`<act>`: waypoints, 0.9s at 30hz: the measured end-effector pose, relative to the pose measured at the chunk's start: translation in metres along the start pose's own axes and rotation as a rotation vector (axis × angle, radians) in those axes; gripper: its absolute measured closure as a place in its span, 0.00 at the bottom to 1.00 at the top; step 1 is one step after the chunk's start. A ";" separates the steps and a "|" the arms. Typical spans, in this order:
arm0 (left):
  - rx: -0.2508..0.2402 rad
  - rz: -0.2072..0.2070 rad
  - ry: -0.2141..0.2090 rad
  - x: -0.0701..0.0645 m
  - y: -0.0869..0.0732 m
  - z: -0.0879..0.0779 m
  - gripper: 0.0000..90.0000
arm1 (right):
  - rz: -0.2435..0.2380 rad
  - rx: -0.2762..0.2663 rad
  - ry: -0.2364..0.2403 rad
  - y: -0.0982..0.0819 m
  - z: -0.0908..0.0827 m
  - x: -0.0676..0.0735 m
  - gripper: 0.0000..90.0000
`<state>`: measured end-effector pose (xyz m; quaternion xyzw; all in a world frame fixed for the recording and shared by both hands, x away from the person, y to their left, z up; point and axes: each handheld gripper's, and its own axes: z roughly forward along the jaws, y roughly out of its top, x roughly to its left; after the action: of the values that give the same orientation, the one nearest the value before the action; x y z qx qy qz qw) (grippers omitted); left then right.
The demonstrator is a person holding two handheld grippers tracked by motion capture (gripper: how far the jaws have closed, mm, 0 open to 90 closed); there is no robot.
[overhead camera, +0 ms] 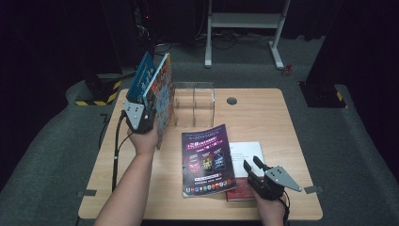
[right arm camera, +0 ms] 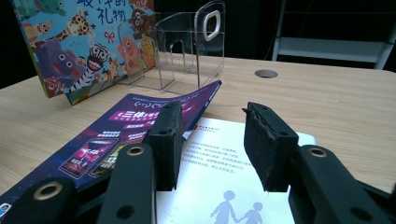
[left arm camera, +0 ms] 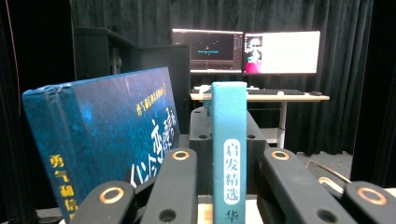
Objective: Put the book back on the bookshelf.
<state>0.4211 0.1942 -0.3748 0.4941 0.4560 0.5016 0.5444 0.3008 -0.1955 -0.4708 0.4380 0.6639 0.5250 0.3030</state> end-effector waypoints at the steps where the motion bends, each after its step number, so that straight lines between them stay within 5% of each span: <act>1: 0.000 -0.003 0.000 0.000 0.000 0.000 0.90 | 0.000 0.000 0.000 0.000 0.000 0.000 0.63; 27: 0.008 -0.011 -0.013 0.013 -0.018 -0.022 0.89 | -0.010 0.004 0.007 0.000 0.001 0.004 0.63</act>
<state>0.4024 0.2082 -0.3951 0.4970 0.4569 0.4937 0.5482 0.2999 -0.1911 -0.4713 0.4333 0.6683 0.5236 0.3025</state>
